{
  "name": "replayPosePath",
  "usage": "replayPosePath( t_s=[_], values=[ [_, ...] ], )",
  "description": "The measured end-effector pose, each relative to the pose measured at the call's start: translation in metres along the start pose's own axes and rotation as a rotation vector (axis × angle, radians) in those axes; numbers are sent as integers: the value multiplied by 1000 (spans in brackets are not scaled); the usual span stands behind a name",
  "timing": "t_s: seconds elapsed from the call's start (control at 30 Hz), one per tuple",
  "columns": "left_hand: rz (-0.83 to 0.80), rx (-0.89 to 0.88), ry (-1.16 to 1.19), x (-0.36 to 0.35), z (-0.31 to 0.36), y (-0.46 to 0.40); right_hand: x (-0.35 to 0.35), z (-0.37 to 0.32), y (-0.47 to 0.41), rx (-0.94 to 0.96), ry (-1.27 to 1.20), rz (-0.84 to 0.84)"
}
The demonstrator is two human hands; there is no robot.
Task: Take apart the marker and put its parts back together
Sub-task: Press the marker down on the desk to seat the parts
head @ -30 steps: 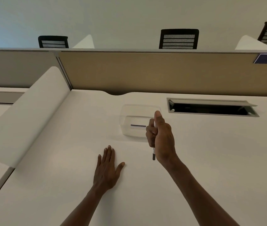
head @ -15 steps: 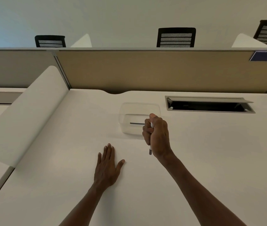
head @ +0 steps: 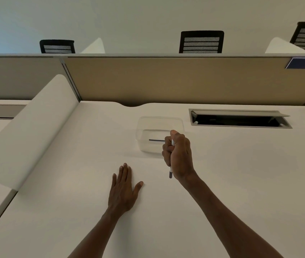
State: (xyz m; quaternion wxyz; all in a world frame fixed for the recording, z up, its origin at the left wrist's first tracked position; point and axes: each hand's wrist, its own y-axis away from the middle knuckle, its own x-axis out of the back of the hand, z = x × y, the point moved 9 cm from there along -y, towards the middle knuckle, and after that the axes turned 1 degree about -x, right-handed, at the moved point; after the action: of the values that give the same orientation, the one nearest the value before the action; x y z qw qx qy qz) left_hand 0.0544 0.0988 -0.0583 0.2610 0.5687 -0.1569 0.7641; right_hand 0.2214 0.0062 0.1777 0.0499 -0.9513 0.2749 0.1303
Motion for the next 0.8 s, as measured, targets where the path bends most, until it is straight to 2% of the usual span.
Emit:
replayPosePath(
  t_s=[0.63, 0.8],
  values=[
    [6, 3, 14, 1, 1, 1, -1, 7, 1, 5, 67, -1],
    [2, 6, 13, 1, 0, 1, -1, 8, 1, -16, 10, 3]
  ],
)
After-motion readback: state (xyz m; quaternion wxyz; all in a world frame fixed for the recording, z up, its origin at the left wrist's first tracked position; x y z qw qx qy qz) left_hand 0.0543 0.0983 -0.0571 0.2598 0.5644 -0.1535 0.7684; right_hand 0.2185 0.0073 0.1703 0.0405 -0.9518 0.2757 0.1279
